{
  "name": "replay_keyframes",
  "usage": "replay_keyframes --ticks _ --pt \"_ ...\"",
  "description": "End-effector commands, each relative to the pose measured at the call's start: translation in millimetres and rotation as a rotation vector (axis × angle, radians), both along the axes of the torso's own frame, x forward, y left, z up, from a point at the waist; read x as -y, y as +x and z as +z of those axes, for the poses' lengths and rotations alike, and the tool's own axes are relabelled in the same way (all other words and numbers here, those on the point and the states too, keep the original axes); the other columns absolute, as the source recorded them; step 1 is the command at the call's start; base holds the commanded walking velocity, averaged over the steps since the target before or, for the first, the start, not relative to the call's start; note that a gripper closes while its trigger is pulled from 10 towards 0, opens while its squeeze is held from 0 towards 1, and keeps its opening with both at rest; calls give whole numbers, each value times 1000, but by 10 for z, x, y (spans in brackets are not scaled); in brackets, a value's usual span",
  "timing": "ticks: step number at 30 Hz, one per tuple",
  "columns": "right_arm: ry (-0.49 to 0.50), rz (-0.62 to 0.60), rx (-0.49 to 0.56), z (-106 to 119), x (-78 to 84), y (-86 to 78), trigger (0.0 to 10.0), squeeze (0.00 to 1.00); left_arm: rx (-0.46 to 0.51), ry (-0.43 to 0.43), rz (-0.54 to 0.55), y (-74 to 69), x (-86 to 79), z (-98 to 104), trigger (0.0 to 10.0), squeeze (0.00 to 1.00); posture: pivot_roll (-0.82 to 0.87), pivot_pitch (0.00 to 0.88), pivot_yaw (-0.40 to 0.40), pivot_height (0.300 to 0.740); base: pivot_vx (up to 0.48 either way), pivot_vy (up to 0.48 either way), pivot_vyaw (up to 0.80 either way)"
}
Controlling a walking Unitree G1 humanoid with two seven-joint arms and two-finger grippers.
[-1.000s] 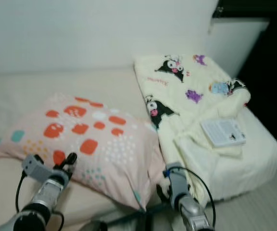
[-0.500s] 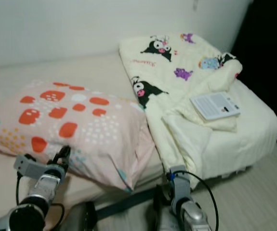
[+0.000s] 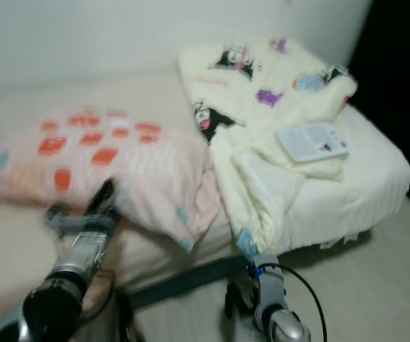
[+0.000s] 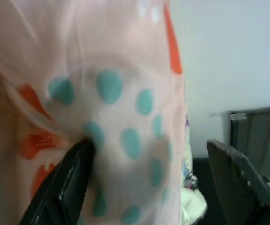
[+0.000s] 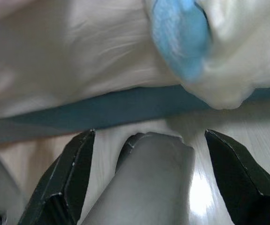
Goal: Clean up the room
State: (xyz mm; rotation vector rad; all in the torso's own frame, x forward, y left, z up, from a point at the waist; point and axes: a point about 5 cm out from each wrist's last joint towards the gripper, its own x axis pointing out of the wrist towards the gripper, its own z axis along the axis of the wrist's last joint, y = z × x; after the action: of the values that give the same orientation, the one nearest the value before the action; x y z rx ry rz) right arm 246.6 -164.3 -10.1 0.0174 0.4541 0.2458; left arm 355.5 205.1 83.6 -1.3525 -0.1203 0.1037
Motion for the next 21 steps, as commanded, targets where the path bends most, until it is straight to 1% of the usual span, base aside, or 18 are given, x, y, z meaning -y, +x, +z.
replay_keyframes --ticks 1,2,3,4,5,7,9,12,15,17,20,21 --pt "12 -11 -55 -105 -9 -116 10000 0 -72 36 -10 -47 17 -104 10000 0 -247 269 -19 511 0 0 0" --pt "17 -14 -50 -98 -15 -116 10000 0 -97 71 -5 -28 9 -84 10000 0 -244 270 -18 511 0 0 0" --pt "17 -14 -50 -98 -15 -116 10000 0 -97 71 -5 -28 9 -84 10000 0 -244 270 -18 511 0 0 0" --pt "21 -14 -48 -93 -30 -116 10000 0 -122 120 -2 -4 -1 -55 10000 0 -241 270 -17 511 0 0 0" --pt "21 -14 -48 -93 -30 -116 10000 0 -122 120 -2 -4 -1 -55 10000 0 -241 270 -17 511 0 0 0" --pt "25 -12 -48 -88 -53 -113 10000 0 -138 168 2 31 -7 -5 10000 0 -236 269 -17 511 0 0 0" --pt "28 -8 -48 -80 -71 -112 10000 0 -137 177 9 52 -17 31 10000 0 -236 267 -17 511 0 0 0" --pt "29 -5 -46 -68 -80 -109 10000 0 -137 179 23 63 -33 54 10000 0 -239 265 -16 511 0 0 0" --pt "31 -5 -44 -56 -83 -109 10000 0 -136 163 35 69 -37 64 10000 0 -241 265 -15 511 0 0 0" --pt "31 -5 -42 -52 -79 -111 10000 0 -133 152 38 74 -33 71 10000 0 -247 263 -14 511 0 0 0" --pt "30 -9 -39 -47 -55 -123 10000 0 -99 111 42 114 4 132 10000 0 -252 264 -14 511 0 0 0" --pt "30 -9 -39 -47 -55 -123 10000 0 -99 111 42 114 4 132 10000 0 -252 264 -14 511 0 0 0"
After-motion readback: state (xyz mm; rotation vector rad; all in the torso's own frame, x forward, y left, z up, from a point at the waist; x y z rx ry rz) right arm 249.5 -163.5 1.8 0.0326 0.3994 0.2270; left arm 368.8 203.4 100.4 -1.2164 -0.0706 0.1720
